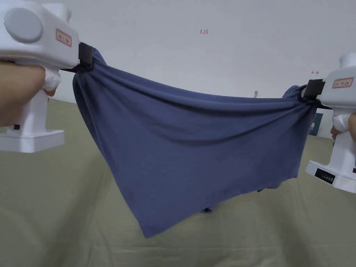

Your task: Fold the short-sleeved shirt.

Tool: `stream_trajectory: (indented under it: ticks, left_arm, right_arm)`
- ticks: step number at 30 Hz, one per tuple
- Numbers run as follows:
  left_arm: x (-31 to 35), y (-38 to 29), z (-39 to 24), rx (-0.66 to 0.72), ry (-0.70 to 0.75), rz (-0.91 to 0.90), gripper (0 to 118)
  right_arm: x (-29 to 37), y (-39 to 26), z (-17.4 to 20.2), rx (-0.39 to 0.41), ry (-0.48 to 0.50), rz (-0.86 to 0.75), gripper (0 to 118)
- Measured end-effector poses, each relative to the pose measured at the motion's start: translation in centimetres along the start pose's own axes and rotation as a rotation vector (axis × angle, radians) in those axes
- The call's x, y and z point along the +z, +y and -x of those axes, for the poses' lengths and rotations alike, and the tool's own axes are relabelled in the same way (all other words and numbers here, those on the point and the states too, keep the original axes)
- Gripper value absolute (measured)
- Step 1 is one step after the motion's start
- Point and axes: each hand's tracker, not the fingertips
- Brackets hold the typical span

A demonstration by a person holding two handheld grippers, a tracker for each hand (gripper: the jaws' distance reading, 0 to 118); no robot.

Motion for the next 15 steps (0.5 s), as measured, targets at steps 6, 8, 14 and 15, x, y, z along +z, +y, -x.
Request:
stream_trajectory:
  ticks: [6, 8, 14, 15]
  left_arm:
    - [1.5, -4.6, 0.4, -0.008, -0.015, 0.047, 4]
    - [2.5, -7.0, 0.6, 0.011, -0.030, 0.071, 4]
    - [5.6, -16.0, 0.6, 0.074, -0.061, 0.184, 4]
    - [6.3, -17.8, 0.6, 0.089, -0.075, 0.206, 4]
  right_arm:
    - [1.5, -3.6, -1.2, -0.024, 0.037, 0.032, 2]
    - [2.9, -5.7, -1.7, -0.032, 0.033, 0.054, 2]
    - [7.1, -14.2, -3.7, -0.135, -0.048, 0.185, 2]
    - [7.5, -15.9, -4.6, -0.142, -0.052, 0.204, 2]
